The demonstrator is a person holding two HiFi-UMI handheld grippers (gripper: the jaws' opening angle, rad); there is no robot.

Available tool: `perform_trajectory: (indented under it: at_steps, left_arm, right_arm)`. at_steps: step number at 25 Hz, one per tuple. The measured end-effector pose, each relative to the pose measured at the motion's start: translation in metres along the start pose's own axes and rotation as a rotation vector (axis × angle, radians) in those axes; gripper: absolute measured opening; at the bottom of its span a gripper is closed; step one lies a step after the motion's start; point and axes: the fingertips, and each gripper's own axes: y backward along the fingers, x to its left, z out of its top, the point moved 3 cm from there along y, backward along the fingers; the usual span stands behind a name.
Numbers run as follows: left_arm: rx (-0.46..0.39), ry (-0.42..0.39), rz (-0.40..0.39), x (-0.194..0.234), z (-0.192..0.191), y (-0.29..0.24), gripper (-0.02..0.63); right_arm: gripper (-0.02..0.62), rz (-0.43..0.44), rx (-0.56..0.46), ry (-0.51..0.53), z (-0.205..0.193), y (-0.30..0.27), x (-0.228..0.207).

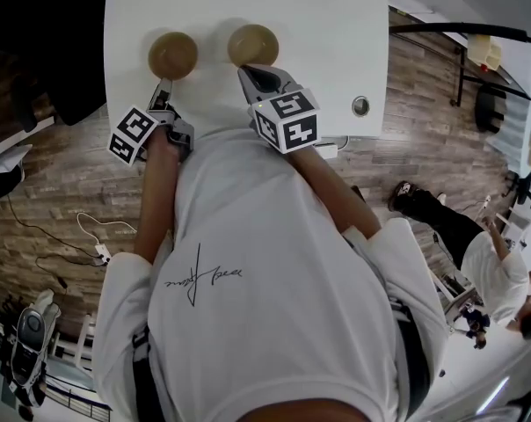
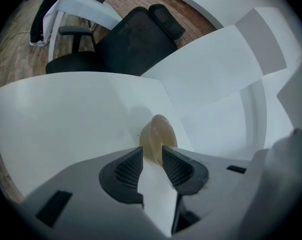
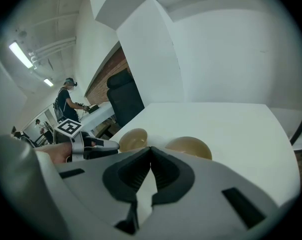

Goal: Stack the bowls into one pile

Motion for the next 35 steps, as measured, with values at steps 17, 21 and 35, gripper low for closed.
perform_trajectory:
  at_steps: [17,21,35]
  left_arm:
    - [-0.008,0.088,0.023,0.013,0.009,-0.012,0.106]
    - [-0.014,0.085,0.027,0.014,0.010,-0.013,0.094]
    - [-0.033,0.123,0.007,0.012,0.015,-0.014,0.041]
  right_arm:
    - [0.012,-0.023,0.017,-0.049,-0.002,-0.005,-0.008]
    - [0.012,-0.023,0.018,-0.052,-0.003,-0.004,-0.009]
    - [0.011,-0.021,0.017,-0.072,-0.004,-0.005,-0.011]
